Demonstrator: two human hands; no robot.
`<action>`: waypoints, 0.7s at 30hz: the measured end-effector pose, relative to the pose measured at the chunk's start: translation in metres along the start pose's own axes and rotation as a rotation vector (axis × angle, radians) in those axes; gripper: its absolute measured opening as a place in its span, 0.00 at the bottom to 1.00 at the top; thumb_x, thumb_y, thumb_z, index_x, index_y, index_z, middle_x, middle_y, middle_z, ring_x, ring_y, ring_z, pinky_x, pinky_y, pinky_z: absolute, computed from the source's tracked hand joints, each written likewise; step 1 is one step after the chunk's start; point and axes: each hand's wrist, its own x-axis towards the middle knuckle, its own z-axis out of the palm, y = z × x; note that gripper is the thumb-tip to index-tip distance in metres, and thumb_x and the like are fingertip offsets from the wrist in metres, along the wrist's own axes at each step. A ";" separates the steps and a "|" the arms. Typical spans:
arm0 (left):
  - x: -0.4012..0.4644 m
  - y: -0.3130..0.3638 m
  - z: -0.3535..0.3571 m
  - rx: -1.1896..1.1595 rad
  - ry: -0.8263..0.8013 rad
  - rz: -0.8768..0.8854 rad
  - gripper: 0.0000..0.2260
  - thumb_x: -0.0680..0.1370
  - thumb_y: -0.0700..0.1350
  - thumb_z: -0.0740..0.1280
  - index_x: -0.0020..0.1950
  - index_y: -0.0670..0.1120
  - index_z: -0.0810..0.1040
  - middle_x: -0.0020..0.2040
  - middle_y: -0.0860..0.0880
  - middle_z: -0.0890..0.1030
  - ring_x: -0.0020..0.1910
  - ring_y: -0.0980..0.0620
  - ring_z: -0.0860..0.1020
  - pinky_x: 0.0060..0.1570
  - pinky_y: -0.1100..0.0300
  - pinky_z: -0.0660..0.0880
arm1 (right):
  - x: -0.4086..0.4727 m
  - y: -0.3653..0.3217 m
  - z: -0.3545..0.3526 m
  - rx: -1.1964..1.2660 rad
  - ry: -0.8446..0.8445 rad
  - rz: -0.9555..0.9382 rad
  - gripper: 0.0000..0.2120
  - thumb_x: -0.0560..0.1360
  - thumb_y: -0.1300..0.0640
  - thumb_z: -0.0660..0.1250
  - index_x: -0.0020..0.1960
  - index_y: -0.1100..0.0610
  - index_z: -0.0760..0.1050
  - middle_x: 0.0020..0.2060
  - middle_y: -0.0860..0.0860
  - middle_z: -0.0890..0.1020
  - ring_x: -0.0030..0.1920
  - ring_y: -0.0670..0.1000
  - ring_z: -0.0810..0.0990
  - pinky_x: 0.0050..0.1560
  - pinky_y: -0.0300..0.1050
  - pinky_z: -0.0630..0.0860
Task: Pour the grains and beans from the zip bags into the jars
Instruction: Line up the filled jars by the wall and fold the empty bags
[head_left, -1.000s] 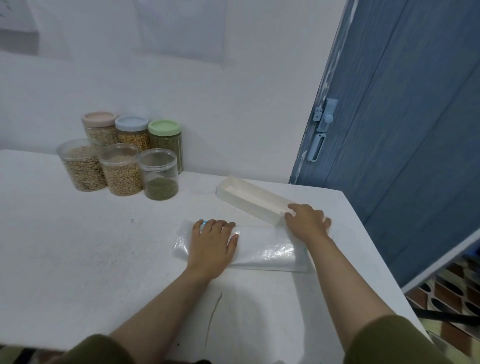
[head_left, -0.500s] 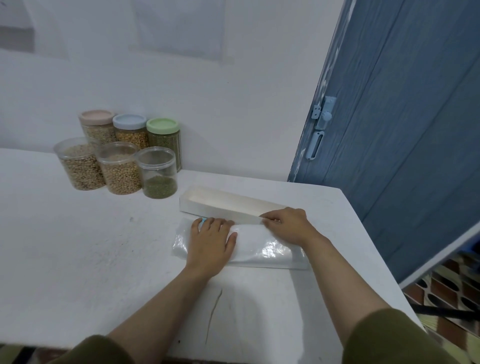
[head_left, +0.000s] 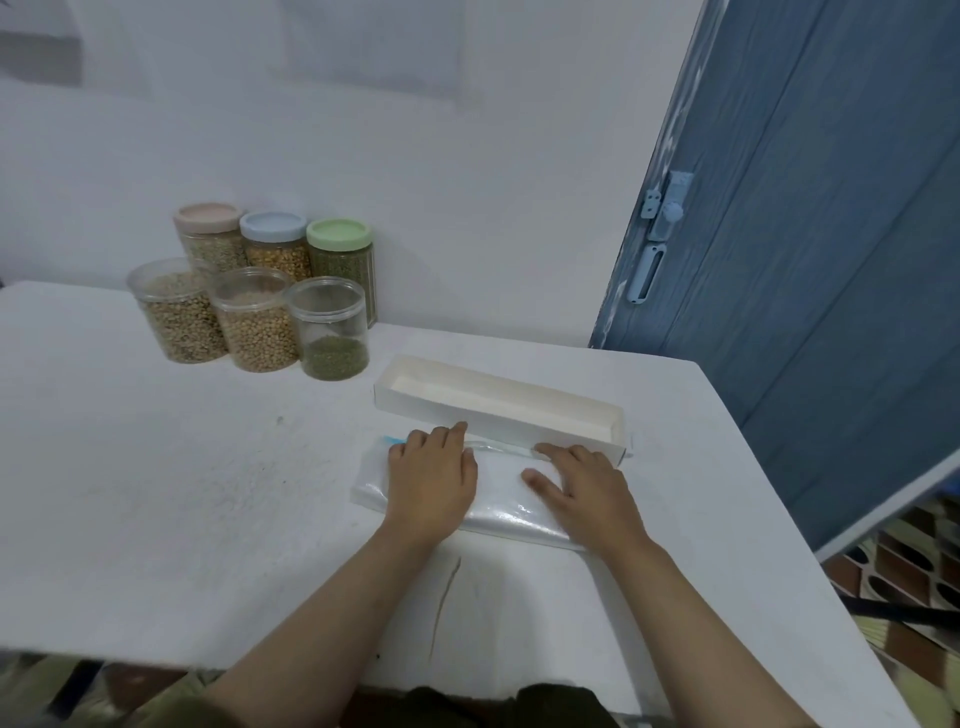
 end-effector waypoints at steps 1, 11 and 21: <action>0.000 0.000 -0.002 0.007 -0.023 0.001 0.21 0.84 0.51 0.50 0.78 0.51 0.61 0.70 0.52 0.72 0.65 0.48 0.69 0.63 0.53 0.64 | 0.000 -0.001 -0.002 -0.032 -0.045 0.010 0.35 0.73 0.26 0.53 0.73 0.44 0.68 0.64 0.45 0.74 0.65 0.51 0.70 0.63 0.49 0.66; -0.012 -0.008 0.004 0.004 0.138 0.092 0.19 0.76 0.51 0.53 0.50 0.45 0.81 0.44 0.47 0.78 0.44 0.45 0.75 0.43 0.51 0.72 | 0.009 -0.025 -0.040 -0.035 -0.412 0.166 0.32 0.67 0.31 0.72 0.62 0.50 0.73 0.56 0.46 0.79 0.57 0.50 0.77 0.58 0.46 0.73; -0.018 -0.005 -0.005 -0.135 0.091 0.045 0.21 0.78 0.50 0.51 0.58 0.45 0.79 0.61 0.43 0.74 0.61 0.41 0.72 0.59 0.48 0.68 | 0.009 -0.033 -0.047 -0.054 -0.447 0.157 0.26 0.67 0.38 0.77 0.56 0.54 0.78 0.52 0.48 0.81 0.54 0.51 0.79 0.54 0.46 0.75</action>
